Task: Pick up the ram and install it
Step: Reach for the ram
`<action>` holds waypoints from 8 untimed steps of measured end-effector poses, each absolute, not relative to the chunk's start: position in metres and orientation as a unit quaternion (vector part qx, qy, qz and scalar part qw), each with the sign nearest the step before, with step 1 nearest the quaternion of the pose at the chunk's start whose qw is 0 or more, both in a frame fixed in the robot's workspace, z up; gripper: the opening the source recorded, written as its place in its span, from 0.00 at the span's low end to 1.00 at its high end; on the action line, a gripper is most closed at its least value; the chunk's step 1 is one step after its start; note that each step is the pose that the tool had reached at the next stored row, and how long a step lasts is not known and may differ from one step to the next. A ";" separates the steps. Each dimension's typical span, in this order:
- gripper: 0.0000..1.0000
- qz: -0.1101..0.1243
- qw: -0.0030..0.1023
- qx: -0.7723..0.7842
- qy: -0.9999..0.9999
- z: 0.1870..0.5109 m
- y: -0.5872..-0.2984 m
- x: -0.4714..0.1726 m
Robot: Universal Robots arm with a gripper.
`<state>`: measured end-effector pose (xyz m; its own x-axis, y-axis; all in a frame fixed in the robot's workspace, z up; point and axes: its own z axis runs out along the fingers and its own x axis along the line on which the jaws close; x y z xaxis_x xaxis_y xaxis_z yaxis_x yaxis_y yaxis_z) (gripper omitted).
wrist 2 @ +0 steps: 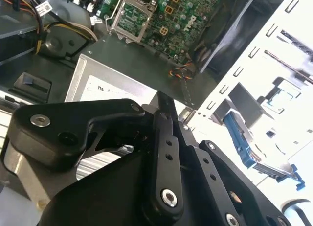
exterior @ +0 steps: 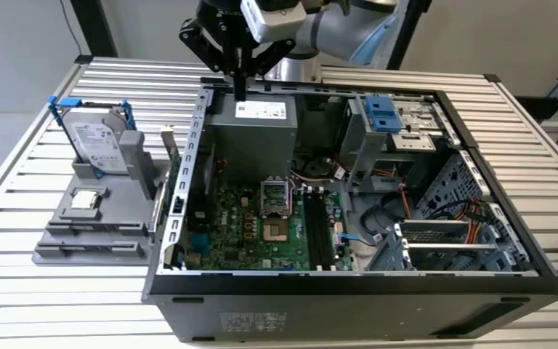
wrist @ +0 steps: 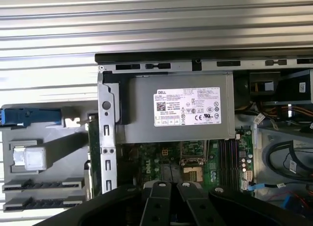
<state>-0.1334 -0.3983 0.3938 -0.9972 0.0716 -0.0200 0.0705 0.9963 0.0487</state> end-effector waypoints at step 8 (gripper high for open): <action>0.00 0.024 0.011 0.033 0.999 0.394 -0.398 -0.158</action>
